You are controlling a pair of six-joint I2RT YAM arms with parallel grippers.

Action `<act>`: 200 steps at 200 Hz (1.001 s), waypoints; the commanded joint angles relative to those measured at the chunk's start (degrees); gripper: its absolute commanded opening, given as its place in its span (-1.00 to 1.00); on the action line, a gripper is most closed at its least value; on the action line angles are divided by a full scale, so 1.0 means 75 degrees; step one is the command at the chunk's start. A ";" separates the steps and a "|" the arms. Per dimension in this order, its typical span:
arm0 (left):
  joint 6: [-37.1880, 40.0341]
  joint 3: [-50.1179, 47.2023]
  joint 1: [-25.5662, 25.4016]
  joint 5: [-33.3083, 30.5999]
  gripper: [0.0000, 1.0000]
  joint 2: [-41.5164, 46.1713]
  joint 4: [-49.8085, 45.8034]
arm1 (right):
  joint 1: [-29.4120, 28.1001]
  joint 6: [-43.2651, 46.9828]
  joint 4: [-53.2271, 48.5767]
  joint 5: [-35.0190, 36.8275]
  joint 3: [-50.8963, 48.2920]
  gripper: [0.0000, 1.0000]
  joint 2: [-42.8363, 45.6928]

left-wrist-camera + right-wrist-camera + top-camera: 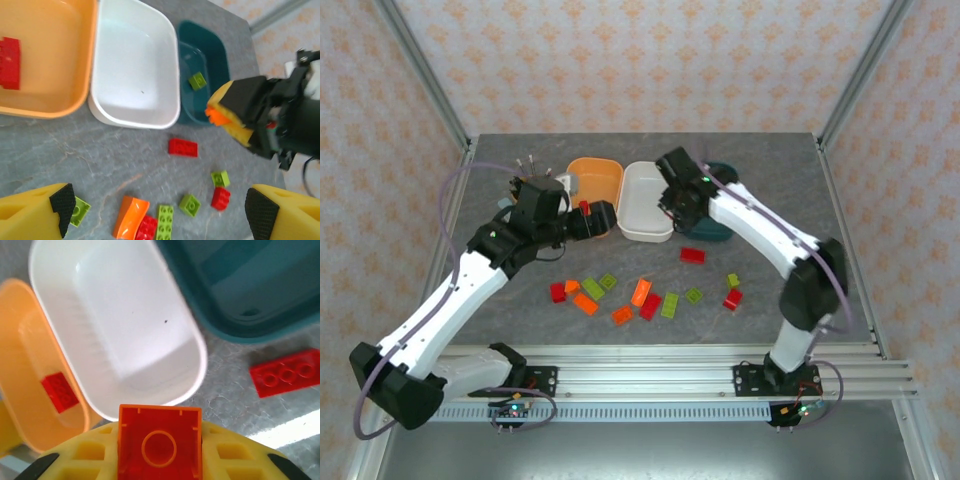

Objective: Sort the legos into containers by color

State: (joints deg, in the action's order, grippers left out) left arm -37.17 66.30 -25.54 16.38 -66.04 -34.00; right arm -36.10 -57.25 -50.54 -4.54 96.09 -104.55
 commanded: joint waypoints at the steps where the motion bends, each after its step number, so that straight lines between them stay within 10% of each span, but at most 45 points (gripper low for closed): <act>1: -0.0663 0.0136 0.0379 -0.0398 0.82 -0.0451 -0.0186 | -0.0015 0.1265 -0.1013 -0.0090 0.1261 -0.52 -0.1414; 116: -0.0834 -0.0035 0.0560 -0.1004 0.80 -0.0778 0.0090 | 0.0267 0.1526 -0.1824 -0.0549 0.5037 -0.03 -0.5054; 173: -0.0593 -0.0028 0.0560 -0.1556 0.79 -0.0218 -0.1161 | 0.0026 0.2131 -0.1780 -0.0115 0.5336 0.30 -0.3786; 200: -0.0803 -0.0260 0.0569 -0.2064 0.76 0.0146 -0.2379 | -0.0513 0.3625 0.0348 0.0361 0.3044 0.30 -0.1642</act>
State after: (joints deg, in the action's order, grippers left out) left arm -42.61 66.04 -21.96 6.66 -67.81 -40.71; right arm -35.79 -40.49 -60.10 -6.48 129.64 -134.10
